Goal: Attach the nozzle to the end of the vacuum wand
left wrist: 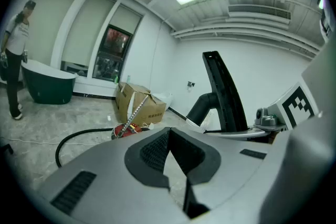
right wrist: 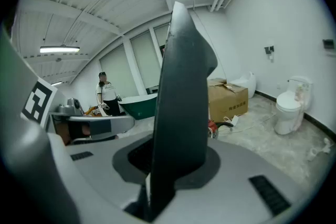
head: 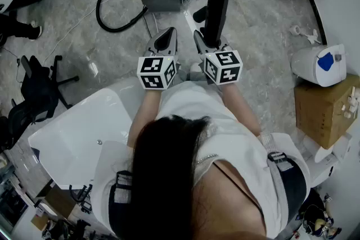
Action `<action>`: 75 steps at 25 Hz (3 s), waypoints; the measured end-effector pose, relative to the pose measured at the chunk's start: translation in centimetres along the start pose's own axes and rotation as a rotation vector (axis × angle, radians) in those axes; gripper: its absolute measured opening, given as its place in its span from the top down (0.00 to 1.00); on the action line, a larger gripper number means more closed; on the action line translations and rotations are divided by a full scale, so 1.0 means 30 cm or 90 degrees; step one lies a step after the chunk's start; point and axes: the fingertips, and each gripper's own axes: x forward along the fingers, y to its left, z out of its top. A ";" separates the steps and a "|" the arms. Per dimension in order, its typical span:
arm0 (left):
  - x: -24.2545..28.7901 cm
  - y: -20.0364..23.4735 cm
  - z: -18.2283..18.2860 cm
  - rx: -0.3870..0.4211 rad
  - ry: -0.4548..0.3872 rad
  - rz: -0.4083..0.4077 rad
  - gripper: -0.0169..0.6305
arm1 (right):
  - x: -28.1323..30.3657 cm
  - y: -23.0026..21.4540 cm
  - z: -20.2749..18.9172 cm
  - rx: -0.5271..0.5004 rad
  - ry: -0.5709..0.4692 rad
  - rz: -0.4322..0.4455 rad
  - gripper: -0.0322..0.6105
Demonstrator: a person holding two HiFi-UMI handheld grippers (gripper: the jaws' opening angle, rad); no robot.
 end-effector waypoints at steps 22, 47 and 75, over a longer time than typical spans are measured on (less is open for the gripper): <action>0.061 -0.090 -0.012 0.020 0.002 0.008 0.97 | -0.045 -0.115 0.012 0.045 -0.019 0.016 0.81; 0.169 -0.070 0.005 0.016 -0.019 0.049 0.97 | -0.018 -0.241 0.018 0.049 -0.014 0.025 0.81; 0.438 0.100 0.113 0.047 0.015 0.031 0.97 | 0.264 -0.329 0.145 0.061 0.007 0.014 0.81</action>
